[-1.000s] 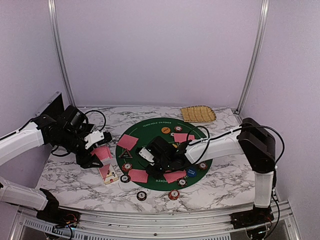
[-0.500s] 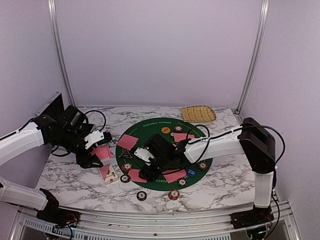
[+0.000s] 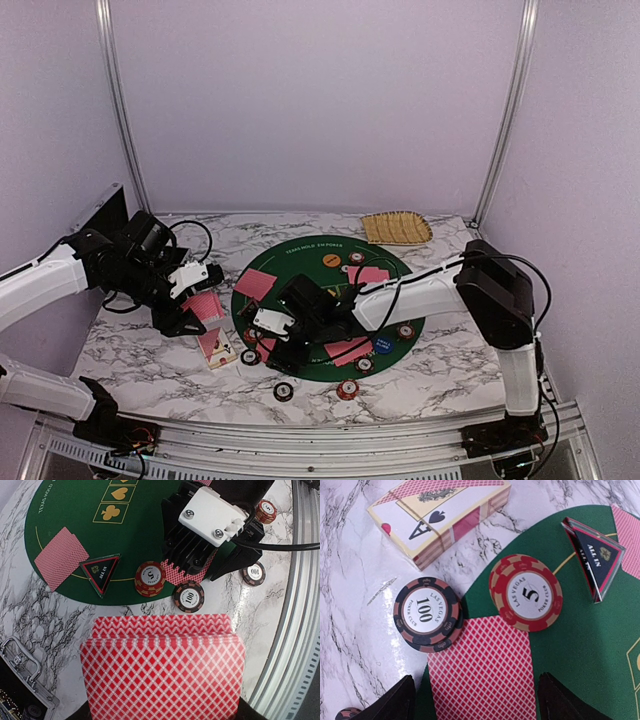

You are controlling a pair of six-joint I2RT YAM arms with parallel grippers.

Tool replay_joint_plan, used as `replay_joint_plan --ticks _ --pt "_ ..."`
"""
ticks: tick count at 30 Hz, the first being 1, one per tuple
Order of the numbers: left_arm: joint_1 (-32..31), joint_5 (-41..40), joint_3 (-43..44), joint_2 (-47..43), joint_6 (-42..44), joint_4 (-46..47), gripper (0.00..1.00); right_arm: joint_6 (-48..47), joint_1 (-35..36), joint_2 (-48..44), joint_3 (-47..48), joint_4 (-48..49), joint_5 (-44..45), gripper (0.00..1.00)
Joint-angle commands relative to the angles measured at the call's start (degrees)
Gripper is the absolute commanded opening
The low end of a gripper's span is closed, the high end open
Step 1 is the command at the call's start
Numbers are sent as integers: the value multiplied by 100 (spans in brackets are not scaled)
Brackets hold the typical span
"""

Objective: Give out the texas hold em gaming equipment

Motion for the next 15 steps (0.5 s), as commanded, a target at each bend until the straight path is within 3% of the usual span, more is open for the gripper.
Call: replay_joint_plan --ticks 1,7,15 --pt "27 141 164 -58 23 -106 0 -298 69 297 187 -98 -115 82" --pt "27 124 164 -62 32 -106 0 -426 91 458 333 -325 109 81" --pt "27 124 205 -41 28 -106 0 -456 115 18 -166 -167 524 70"
